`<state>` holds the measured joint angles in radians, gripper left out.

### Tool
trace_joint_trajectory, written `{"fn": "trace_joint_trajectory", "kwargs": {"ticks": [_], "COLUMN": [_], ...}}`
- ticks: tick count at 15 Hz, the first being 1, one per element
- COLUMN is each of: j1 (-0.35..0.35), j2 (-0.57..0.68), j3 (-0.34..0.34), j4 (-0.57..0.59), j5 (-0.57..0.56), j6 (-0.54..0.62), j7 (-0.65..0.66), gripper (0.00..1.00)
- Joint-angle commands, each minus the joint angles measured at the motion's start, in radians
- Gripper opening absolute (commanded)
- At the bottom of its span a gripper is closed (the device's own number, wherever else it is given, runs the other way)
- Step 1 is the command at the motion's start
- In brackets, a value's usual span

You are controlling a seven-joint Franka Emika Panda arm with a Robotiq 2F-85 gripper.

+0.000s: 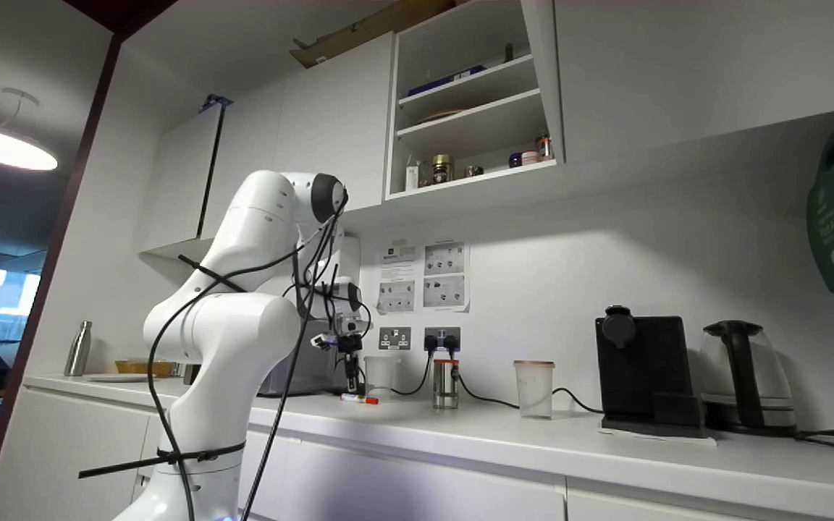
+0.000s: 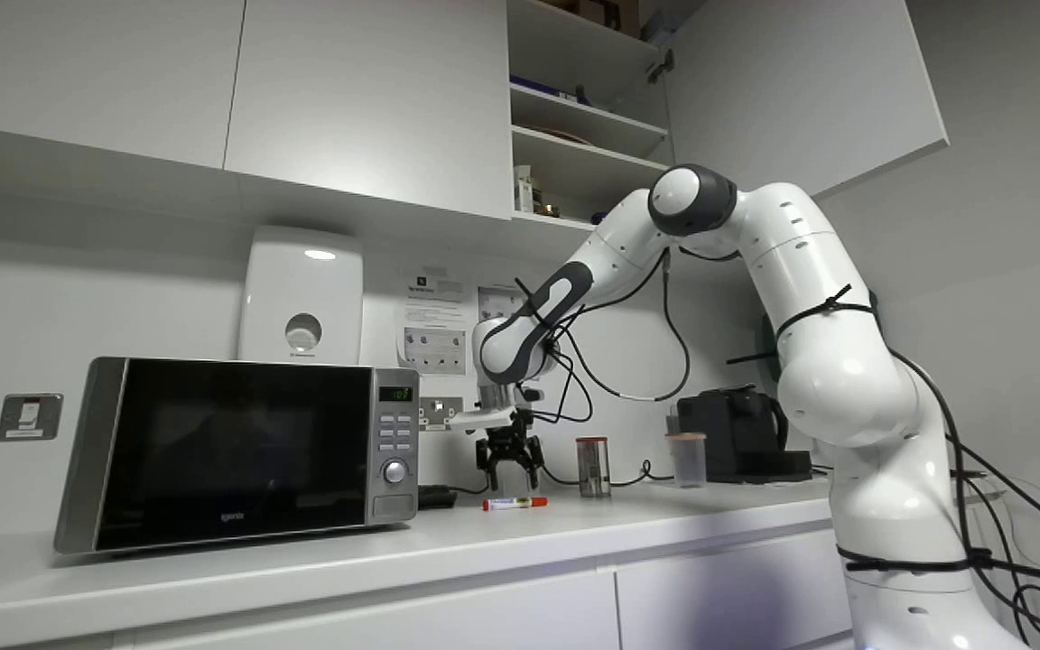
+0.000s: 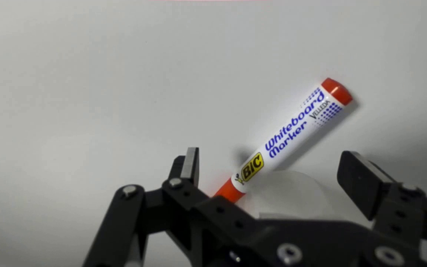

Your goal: Put the marker inside the cup

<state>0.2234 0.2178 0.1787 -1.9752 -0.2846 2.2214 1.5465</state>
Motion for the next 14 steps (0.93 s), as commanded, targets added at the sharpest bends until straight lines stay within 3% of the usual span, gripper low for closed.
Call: {"fn": "trace_joint_trajectory", "kwargs": {"ticks": [1,14], "j1": [0.018,0.047], "j2": [0.027,0.156], "j3": [-0.024,-0.055], "j4": [0.031,0.135], "j5": [0.042,0.041], "j6": [0.011,-0.019], "j7": [0.030,0.068], "gripper": [1.00,1.00]}}
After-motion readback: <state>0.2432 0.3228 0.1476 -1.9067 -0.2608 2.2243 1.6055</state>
